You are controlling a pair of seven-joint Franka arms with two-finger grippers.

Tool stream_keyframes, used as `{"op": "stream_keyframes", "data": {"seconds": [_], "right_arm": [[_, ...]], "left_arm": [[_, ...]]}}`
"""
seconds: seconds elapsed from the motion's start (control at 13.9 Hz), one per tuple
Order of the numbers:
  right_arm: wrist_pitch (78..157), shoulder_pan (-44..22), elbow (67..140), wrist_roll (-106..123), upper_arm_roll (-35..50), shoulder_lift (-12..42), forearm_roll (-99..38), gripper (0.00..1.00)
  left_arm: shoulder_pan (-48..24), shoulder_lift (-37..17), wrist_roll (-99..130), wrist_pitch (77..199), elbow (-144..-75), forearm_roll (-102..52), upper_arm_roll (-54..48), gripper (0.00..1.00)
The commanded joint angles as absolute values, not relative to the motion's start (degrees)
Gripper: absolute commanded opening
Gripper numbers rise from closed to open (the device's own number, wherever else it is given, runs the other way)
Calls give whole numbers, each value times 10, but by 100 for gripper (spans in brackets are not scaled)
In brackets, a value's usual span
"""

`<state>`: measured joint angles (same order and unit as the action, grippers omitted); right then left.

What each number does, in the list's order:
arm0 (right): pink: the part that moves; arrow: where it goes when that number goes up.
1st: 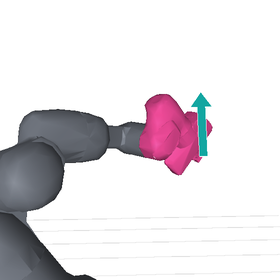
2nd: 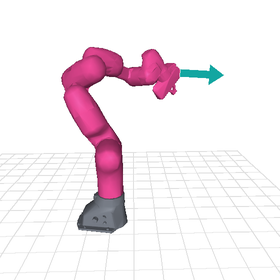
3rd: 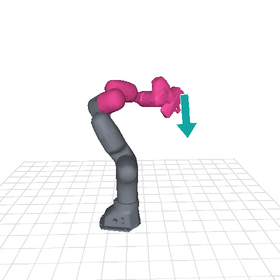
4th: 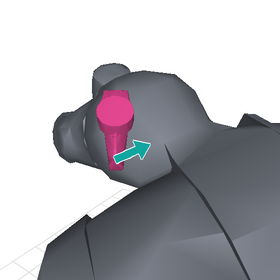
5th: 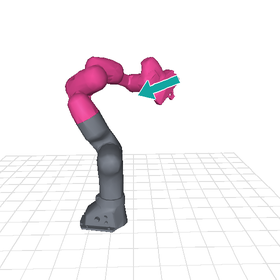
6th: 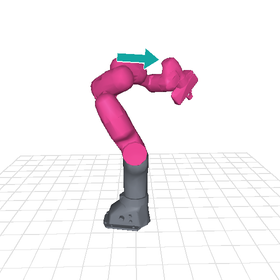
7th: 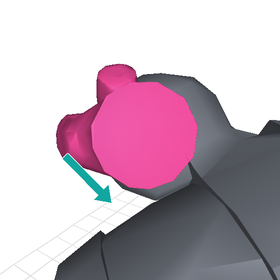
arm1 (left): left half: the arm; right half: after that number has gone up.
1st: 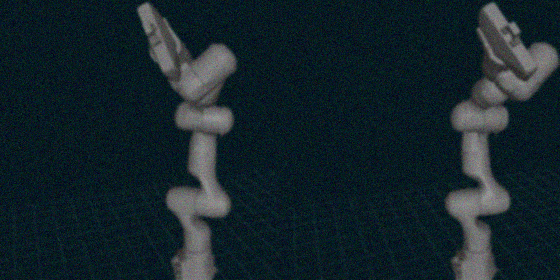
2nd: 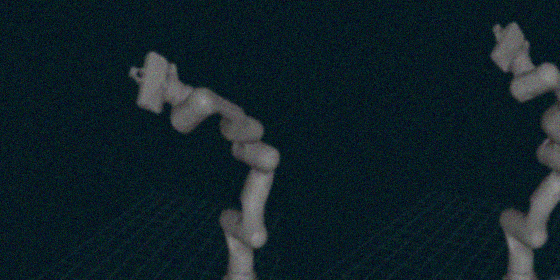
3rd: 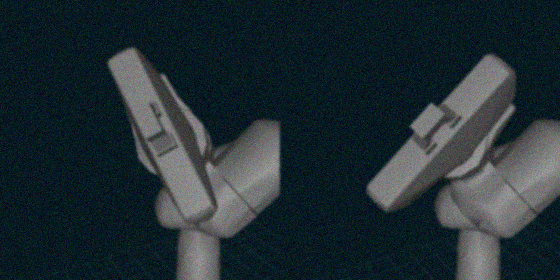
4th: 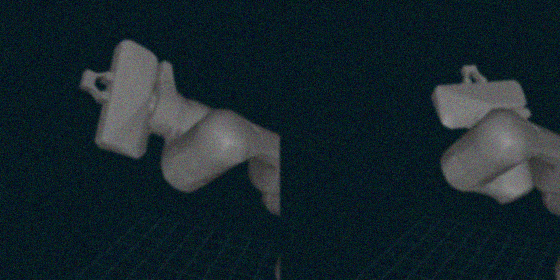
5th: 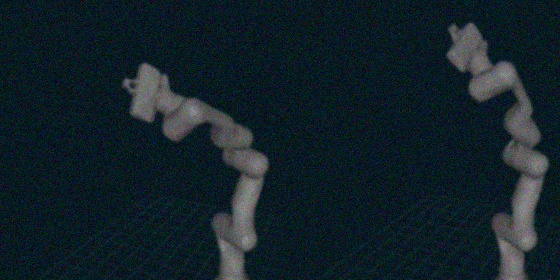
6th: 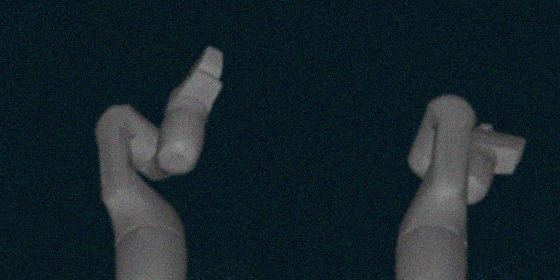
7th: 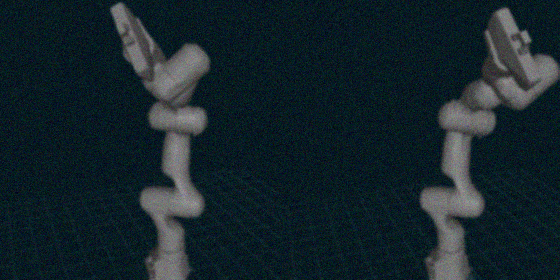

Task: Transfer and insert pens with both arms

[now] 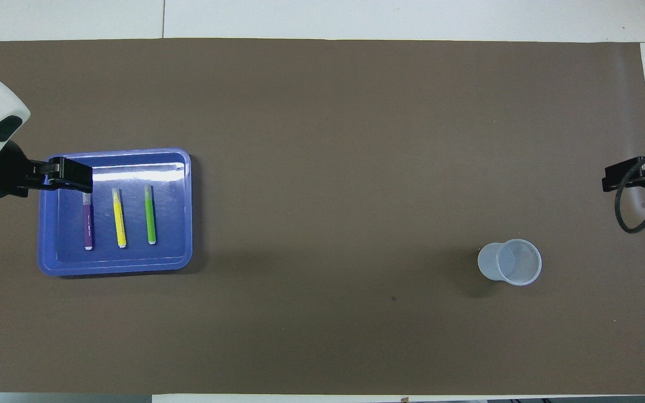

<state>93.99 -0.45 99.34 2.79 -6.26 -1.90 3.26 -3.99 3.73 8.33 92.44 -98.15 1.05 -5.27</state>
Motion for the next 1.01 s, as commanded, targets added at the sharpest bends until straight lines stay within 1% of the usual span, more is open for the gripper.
{"op": "stream_keyframes", "data": {"seconds": [0.0, 0.43, 0.58, 0.72, 0.94], "right_arm": [[947, -3, 1006, 35, -62, -32, 25, 100], [947, -3, 1006, 35, -62, -32, 25, 100], [947, -3, 1006, 35, -62, -32, 25, 100], [947, -3, 1006, 35, -62, -32, 25, 100], [947, -3, 1006, 35, -62, -32, 25, 100]], "left_arm": [[-37, 65, 82, 934, -1024, 11, -54, 100], [-40, 68, 88, 937, -1026, 11, -54, 100], [-29, 67, 87, 950, -1027, 12, -48, 100], [4, 69, 88, 947, -1030, 12, -49, 100], [10, 67, 85, 954, -1028, 12, -49, 100]]}}
